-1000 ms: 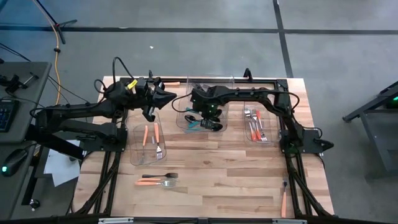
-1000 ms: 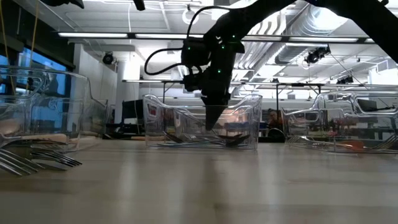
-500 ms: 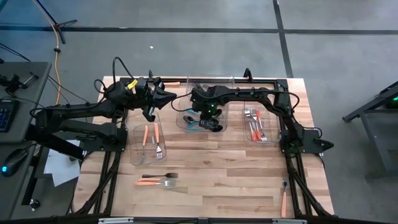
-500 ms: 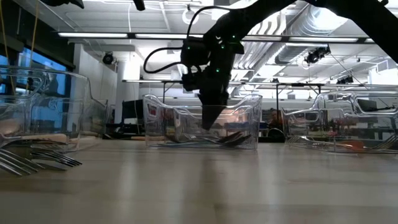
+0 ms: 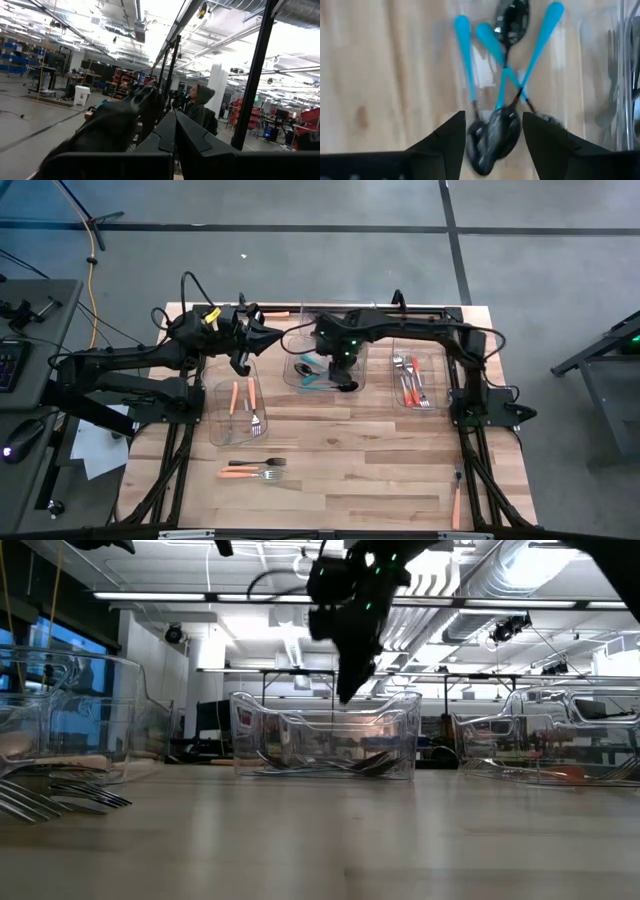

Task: Sort silverware by color (type)
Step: Put the light orange fork into the bottom left transparent bin

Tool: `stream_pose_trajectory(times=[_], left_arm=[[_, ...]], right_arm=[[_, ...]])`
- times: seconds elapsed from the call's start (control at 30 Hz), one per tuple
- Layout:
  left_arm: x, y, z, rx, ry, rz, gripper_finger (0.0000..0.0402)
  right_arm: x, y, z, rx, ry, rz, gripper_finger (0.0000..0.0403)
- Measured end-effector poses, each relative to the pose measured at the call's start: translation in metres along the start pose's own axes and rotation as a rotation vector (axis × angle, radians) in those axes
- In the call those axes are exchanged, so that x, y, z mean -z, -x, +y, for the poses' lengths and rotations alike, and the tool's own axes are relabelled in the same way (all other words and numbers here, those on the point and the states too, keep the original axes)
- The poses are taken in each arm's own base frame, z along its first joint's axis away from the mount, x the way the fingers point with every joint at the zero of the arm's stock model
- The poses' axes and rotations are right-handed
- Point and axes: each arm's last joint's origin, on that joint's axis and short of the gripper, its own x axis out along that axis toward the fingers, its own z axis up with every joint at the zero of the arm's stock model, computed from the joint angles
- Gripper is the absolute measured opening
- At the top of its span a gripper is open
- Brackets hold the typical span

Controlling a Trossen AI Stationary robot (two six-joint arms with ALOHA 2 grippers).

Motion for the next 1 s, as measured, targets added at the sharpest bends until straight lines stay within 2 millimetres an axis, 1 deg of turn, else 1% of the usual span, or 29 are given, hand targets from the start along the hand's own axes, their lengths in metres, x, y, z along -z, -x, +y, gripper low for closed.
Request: stream_pose_trajectory(times=[0.1,0.2,0.27,0.4,0.53,0.67,0.77,0.87,1.0], left_arm=[[0.001,0.0,0.0,-0.003,0.001,0.009,0.0],[0.002,0.0,0.001,-0.007,0.005,0.02,0.0],[0.002,0.0,0.001,-0.009,0.006,0.024,0.0],[0.002,0.0,0.001,-0.009,0.006,0.025,0.0],[0.003,0.0,0.001,-0.009,0.007,0.028,0.0],[0.003,0.0,0.001,-0.011,-0.015,0.033,0.0001],[0.004,0.0,0.001,-0.011,-0.016,0.035,0.0001],[0.004,0.0,0.001,-0.011,-0.016,0.035,0.0001],[0.004,0.0,0.001,-0.012,-0.015,0.038,0.0001]], right_arm=[[0.009,0.022,0.011,-0.009,0.02,-0.032,0.0181],[0.028,0.039,0.02,-0.008,0.019,-0.093,0.0181],[0.045,0.046,0.026,-0.009,-0.006,-0.153,0.0181],[0.08,0.06,0.04,-0.028,-0.071,-0.341,0.0181],[0.103,0.076,0.053,-0.077,-0.122,-0.615,0.0181],[0.114,0.092,0.06,-0.114,-0.139,-0.916,0.0181],[0.119,0.101,0.062,-0.123,-0.096,-1.073,0.0181],[0.119,0.104,0.063,-0.099,-0.04,-1.124,0.0181],[0.117,0.104,0.063,-0.102,-0.039,-1.143,0.0178]])
